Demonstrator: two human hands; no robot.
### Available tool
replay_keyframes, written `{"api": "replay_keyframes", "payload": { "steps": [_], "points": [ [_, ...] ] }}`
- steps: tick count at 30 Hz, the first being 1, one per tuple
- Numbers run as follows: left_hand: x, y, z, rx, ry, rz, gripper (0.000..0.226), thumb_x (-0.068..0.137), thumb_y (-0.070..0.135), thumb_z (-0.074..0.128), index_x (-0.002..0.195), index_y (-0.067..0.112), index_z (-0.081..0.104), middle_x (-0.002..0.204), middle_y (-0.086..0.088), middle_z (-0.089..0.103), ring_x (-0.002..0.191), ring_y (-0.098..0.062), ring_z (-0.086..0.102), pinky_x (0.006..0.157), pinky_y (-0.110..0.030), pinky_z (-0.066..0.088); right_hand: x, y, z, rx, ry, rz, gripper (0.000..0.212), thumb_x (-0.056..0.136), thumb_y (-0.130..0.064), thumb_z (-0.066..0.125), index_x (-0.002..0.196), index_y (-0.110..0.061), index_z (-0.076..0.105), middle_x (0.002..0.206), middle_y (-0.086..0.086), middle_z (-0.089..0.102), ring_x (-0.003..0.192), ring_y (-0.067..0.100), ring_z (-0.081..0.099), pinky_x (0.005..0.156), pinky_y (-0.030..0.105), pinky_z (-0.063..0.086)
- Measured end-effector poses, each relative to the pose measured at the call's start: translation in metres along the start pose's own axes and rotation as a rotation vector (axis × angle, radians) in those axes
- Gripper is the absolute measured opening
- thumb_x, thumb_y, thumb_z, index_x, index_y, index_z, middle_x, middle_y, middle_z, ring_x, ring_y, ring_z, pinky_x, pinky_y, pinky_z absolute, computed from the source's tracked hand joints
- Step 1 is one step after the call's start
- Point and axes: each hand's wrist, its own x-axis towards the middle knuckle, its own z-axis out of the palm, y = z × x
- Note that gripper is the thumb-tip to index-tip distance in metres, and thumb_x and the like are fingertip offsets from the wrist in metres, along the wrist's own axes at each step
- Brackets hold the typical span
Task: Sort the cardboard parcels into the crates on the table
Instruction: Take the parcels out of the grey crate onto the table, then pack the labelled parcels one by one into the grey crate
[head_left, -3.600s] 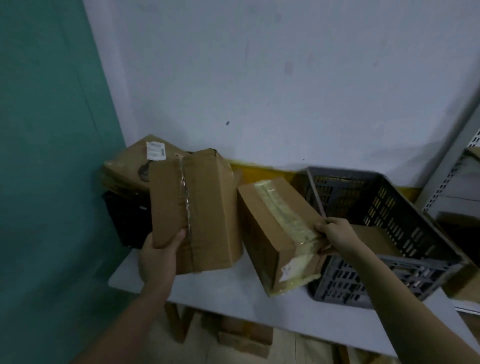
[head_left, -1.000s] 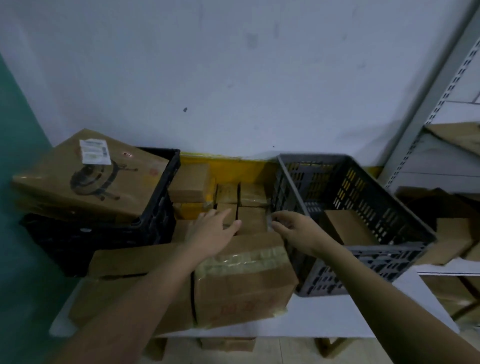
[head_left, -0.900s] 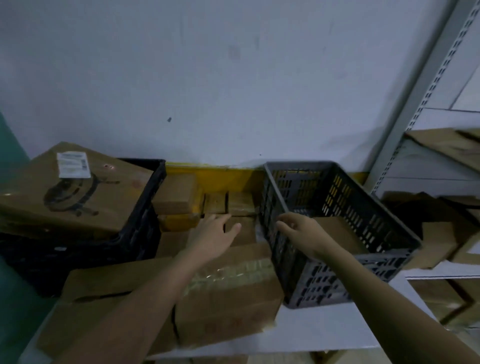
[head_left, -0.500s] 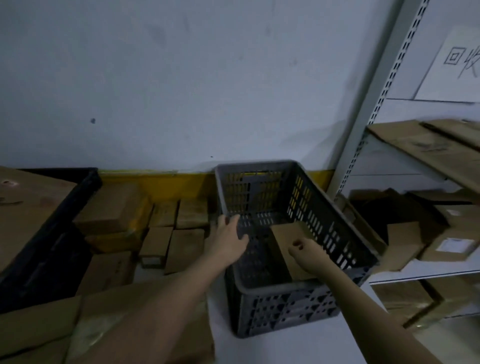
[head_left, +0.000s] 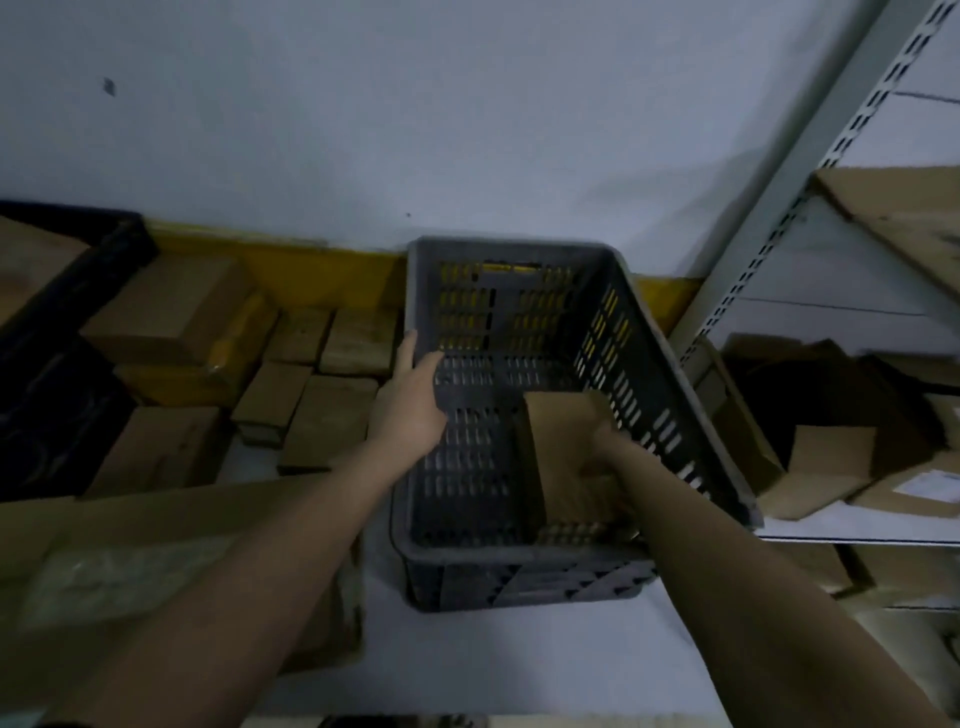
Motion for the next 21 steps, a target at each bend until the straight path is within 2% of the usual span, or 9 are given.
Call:
{"api": "replay_keyframes", "payload": {
  "steps": [3, 5, 7, 10, 13, 15, 18, 20, 21],
  "points": [
    [0.000, -0.003, 0.002, -0.014, 0.002, 0.002, 0.068, 0.089, -0.005, 0.058, 0.149, 0.021, 0.039, 0.166, 0.007, -0.005, 0.112, -0.027, 0.059, 0.076, -0.039, 0.056, 0.007, -0.010, 0.002, -0.014, 0.030, -0.047, 0.110, 0.089, -0.045, 0.069, 0.156, -0.010, -0.012, 0.163, 0.020, -0.003, 0.149, 0.041, 0.009, 0.121, 0.047, 0.020],
    [0.001, -0.004, 0.004, -0.009, 0.011, -0.005, 0.068, 0.088, -0.006, 0.059, 0.147, 0.023, 0.041, 0.166, 0.008, -0.004, 0.102, -0.026, 0.061, 0.063, -0.036, 0.054, 0.014, -0.015, 0.008, -0.021, 0.040, -0.124, 0.109, 0.088, -0.048, 0.069, 0.157, -0.011, -0.006, 0.164, 0.017, 0.001, 0.150, 0.039, 0.008, 0.122, 0.045, 0.017],
    [0.004, -0.005, 0.007, 0.005, 0.020, -0.004, 0.067, 0.088, -0.005, 0.059, 0.145, 0.025, 0.042, 0.166, 0.009, -0.004, 0.086, -0.020, 0.058, 0.051, -0.025, 0.042, 0.020, -0.018, 0.014, -0.031, 0.038, -0.127, 0.103, 0.090, -0.052, 0.064, 0.158, -0.010, -0.001, 0.164, 0.016, 0.006, 0.151, 0.036, 0.009, 0.122, 0.043, 0.015],
    [0.008, -0.006, 0.010, 0.016, 0.020, -0.011, 0.068, 0.087, -0.005, 0.060, 0.145, 0.027, 0.042, 0.165, 0.012, -0.004, 0.070, -0.012, 0.051, 0.045, -0.021, 0.034, 0.031, -0.015, 0.016, 0.155, -0.057, -0.150, 0.099, 0.087, -0.034, 0.074, 0.156, -0.004, 0.011, 0.160, 0.021, 0.021, 0.147, 0.035, 0.026, 0.119, 0.042, 0.028],
    [0.010, -0.008, 0.011, 0.024, 0.025, -0.020, 0.069, 0.086, -0.004, 0.062, 0.144, 0.029, 0.043, 0.164, 0.014, -0.002, 0.066, -0.008, 0.048, 0.043, -0.020, 0.034, 0.034, -0.006, 0.019, 0.285, -0.032, -0.137, 0.117, 0.080, -0.027, 0.082, 0.156, -0.004, -0.004, 0.160, 0.020, 0.016, 0.146, 0.036, 0.025, 0.118, 0.044, 0.030],
    [0.011, -0.009, 0.012, 0.028, 0.025, -0.021, 0.070, 0.086, -0.006, 0.062, 0.143, 0.030, 0.043, 0.164, 0.015, -0.003, 0.066, -0.007, 0.048, 0.043, -0.020, 0.034, 0.035, -0.005, 0.018, 0.438, -0.025, -0.118, 0.122, 0.072, -0.018, 0.088, 0.157, -0.007, 0.000, 0.159, 0.019, 0.020, 0.143, 0.038, 0.030, 0.114, 0.045, 0.035],
    [0.011, -0.010, 0.014, 0.052, 0.022, -0.030, 0.071, 0.086, -0.006, 0.061, 0.143, 0.032, 0.042, 0.164, 0.016, -0.004, 0.061, -0.002, 0.049, 0.041, -0.020, 0.032, 0.033, -0.009, 0.006, 0.475, -0.033, -0.137, 0.101, 0.074, -0.017, 0.087, 0.152, -0.006, 0.024, 0.151, 0.018, 0.035, 0.134, 0.035, 0.042, 0.104, 0.039, 0.043],
    [0.012, -0.012, 0.015, 0.051, 0.028, -0.027, 0.068, 0.088, -0.002, 0.061, 0.144, 0.030, 0.042, 0.164, 0.016, -0.004, 0.068, -0.009, 0.055, 0.044, -0.020, 0.035, 0.028, -0.013, -0.004, 0.471, 0.019, -0.170, 0.080, 0.078, -0.018, 0.084, 0.144, -0.006, 0.041, 0.137, 0.015, 0.048, 0.113, 0.028, 0.054, 0.089, 0.034, 0.046],
    [0.012, -0.012, 0.015, 0.043, 0.033, -0.022, 0.064, 0.089, 0.003, 0.062, 0.145, 0.028, 0.042, 0.164, 0.015, -0.004, 0.078, -0.014, 0.059, 0.050, -0.020, 0.039, 0.024, -0.014, -0.013, 0.482, 0.064, -0.192, 0.072, 0.079, -0.019, 0.083, 0.141, -0.007, 0.045, 0.129, 0.013, 0.052, 0.101, 0.024, 0.056, 0.084, 0.033, 0.046]
  ]
}}
